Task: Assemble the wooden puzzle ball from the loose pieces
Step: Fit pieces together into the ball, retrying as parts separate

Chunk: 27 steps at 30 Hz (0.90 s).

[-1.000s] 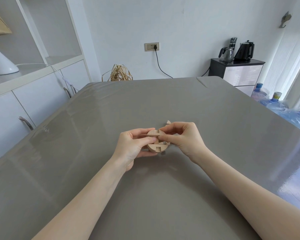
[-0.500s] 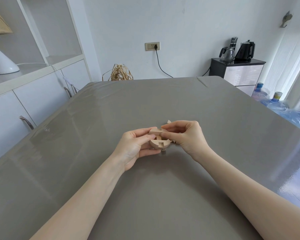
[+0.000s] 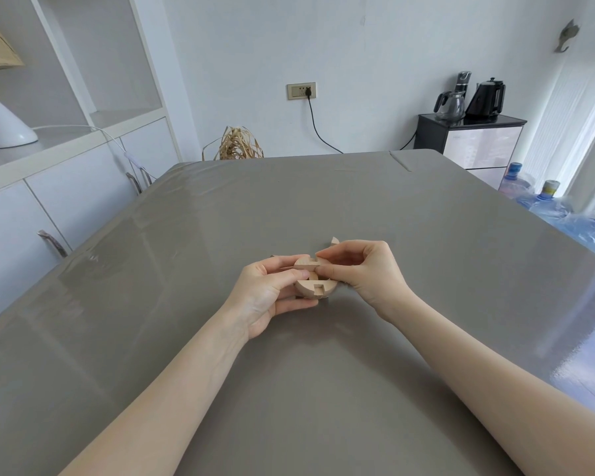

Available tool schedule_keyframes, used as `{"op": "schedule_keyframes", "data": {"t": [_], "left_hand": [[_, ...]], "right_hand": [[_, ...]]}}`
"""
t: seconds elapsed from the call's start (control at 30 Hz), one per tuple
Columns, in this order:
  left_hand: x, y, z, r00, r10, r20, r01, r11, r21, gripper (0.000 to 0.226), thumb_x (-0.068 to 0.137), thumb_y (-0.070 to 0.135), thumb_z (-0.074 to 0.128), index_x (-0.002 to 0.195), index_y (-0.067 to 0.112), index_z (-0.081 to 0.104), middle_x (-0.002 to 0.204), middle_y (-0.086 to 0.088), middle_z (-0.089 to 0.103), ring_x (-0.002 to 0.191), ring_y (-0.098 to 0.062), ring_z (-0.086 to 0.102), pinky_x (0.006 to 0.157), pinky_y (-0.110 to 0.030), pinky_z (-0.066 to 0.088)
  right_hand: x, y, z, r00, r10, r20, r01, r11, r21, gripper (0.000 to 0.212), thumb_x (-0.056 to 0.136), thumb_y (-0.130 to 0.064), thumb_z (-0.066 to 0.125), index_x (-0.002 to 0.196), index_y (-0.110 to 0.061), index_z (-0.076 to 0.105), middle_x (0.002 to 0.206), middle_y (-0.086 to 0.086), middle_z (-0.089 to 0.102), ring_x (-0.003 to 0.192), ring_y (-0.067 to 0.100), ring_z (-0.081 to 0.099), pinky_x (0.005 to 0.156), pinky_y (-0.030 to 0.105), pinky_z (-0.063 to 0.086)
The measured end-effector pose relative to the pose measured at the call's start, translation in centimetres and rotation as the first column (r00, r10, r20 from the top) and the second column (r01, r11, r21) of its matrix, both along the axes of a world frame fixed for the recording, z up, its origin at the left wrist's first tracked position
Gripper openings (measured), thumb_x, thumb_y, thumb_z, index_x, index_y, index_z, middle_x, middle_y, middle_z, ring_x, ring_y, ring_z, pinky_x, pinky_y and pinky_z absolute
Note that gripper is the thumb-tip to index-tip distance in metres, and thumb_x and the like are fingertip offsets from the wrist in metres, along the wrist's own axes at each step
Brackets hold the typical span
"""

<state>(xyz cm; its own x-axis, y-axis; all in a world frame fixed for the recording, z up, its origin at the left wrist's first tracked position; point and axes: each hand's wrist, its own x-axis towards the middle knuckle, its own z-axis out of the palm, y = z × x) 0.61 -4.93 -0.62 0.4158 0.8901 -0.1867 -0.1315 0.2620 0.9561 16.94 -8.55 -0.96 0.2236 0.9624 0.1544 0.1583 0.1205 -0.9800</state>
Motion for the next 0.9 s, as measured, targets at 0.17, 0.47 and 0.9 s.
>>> {"op": "schedule_keyframes", "data": {"t": [0.17, 0.47, 0.9], "left_hand": [[0.09, 0.02, 0.08, 1.000, 0.008, 0.005, -0.008, 1.000, -0.009, 0.027, 0.085, -0.003, 0.062, 0.111, 0.000, 0.065, 0.087, -0.016, 0.070, 0.071, -0.026, 0.071, 0.061, -0.034, 0.059], [0.01, 0.13, 0.01, 1.000, 0.009, 0.002, -0.009, 1.000, -0.005, 0.028, 0.086, -0.003, 0.060, 0.113, 0.002, 0.066, 0.095, -0.018, 0.071, 0.077, -0.027, 0.071, 0.063, -0.034, 0.060], [0.00, 0.15, -0.04, 1.000, 0.018, 0.016, -0.018, 1.000, -0.016, 0.026, 0.086, -0.003, 0.061, 0.110, 0.003, 0.068, 0.094, -0.017, 0.071, 0.076, -0.027, 0.072, 0.063, -0.035, 0.060]], "right_hand": [[-0.08, -0.03, -0.05, 1.000, 0.008, -0.005, -0.008, 1.000, -0.001, 0.012, 0.073, -0.005, 0.078, 0.083, -0.010, 0.075, 0.084, 0.012, 0.075, 0.079, 0.022, 0.070, 0.082, 0.038, 0.057], [-0.18, -0.09, 0.09, 0.999, 0.014, -0.048, -0.013, 1.000, 0.007, 0.005, 0.078, -0.011, 0.076, 0.081, -0.015, 0.075, 0.077, 0.005, 0.075, 0.070, 0.013, 0.068, 0.071, 0.027, 0.053], [-0.07, 0.02, -0.08, 0.999, 0.015, -0.046, -0.015, 1.000, 0.005, 0.011, 0.078, -0.014, 0.077, 0.088, -0.015, 0.074, 0.083, 0.005, 0.075, 0.076, 0.014, 0.070, 0.072, 0.027, 0.053]]}}
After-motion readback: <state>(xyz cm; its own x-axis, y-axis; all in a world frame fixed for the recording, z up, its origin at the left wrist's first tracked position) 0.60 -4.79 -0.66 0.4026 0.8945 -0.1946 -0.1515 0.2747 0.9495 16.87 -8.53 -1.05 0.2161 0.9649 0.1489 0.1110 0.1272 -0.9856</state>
